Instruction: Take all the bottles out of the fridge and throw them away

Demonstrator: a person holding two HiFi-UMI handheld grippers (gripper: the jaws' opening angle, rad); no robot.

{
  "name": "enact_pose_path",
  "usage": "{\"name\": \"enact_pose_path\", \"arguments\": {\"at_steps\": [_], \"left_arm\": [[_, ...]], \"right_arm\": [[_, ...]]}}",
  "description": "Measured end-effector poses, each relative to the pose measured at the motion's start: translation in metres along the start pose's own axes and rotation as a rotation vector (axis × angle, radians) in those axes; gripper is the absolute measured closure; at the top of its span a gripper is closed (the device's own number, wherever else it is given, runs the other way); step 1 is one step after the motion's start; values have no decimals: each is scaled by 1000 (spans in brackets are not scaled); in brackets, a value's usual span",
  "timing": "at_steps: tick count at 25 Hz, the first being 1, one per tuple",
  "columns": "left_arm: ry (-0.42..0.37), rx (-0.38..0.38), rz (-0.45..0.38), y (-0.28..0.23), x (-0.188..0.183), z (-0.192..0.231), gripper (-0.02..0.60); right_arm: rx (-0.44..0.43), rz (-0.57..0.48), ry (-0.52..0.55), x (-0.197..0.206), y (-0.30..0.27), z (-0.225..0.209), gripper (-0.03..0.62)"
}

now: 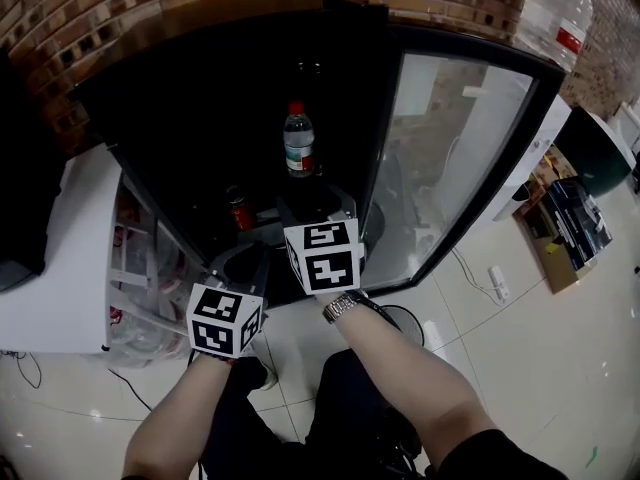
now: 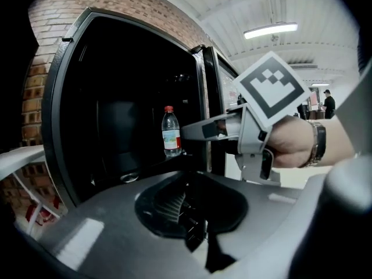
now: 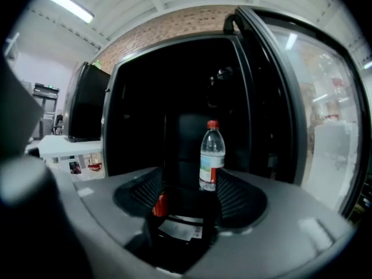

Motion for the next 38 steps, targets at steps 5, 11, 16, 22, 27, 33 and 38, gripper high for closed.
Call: {"name": "enact_pose_path", "arguments": {"at_steps": [5,11,16,22,27,33,38], "left_arm": [[8,-9,-22,10,-3,23,575],[20,8,-27,7,-2,44,575],[15,37,-30,-5,-5,57,575],[23,61,-35,-18,-5,71,575],[41,70,-32,-25,0,82,575],[52,77,-32,-27,5,90,575],[57,82,-41,-26,5,95,575]], "right_arm": [[67,18,-11,-9,-28,5,290],[125,54,-9,-11,-57,6,260],[171,66,-9,-13,-85,0,258],[218,73,-27,-17,-112,-4,260],[260,74,-32,-16,-126,-6,260],[305,80,-24,-17,-138,-7,260],[348,92,7,-18,-145,-11,287]]}}
Point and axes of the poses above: the fingertips, and each gripper's own axes: y backward along the fingers, z to its left, x out of its underside, the point moved 5 cm from there along y, backward along the fingers, and after that the axes turned 13 degrees about x, right-handed, at the moved point
